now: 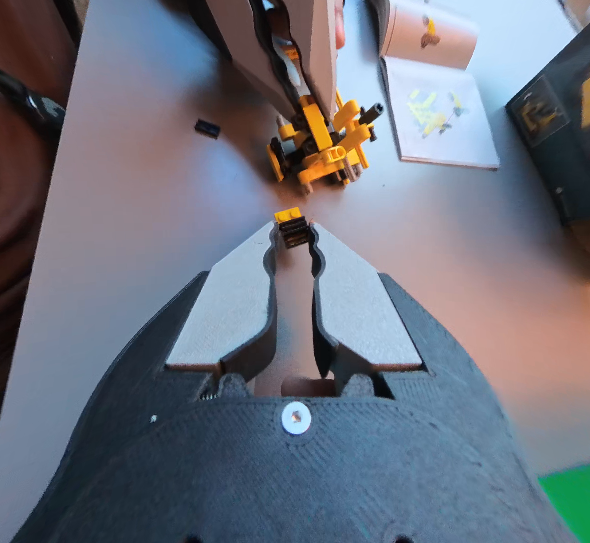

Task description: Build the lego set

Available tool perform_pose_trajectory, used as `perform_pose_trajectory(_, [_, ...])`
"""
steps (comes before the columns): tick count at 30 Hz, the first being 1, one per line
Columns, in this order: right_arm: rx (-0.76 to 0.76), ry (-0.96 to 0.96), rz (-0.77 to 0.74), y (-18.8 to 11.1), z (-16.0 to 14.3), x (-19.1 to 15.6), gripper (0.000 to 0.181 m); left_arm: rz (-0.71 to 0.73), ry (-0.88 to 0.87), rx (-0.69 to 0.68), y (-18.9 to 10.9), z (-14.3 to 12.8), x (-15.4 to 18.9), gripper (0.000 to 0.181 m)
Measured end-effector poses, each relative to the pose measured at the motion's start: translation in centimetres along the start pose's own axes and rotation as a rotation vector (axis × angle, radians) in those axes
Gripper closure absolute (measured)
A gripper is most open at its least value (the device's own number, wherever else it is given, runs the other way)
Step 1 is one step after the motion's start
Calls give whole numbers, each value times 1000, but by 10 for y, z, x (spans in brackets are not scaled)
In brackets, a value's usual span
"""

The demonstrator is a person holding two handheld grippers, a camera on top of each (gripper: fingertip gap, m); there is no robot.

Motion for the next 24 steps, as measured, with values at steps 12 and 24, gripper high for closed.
perform_pose_trajectory(12, [-35, 4, 59, 1, -4, -3, 165, 5, 22, -9, 1, -1, 2, 173])
perform_pose_trajectory(24, [-37, 2, 60, 3, -2, 0, 168, -6, 38, -20, 2, -1, 5, 168])
Point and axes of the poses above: each gripper's, where its closed fingertips meet, y out along the fingers, z out of its top, x = y × z across the jaws, the point moved 5 cm from there along -y, back along the fingers, and after that the axes turned 8 degrees about -x, right-handed, at the moved point
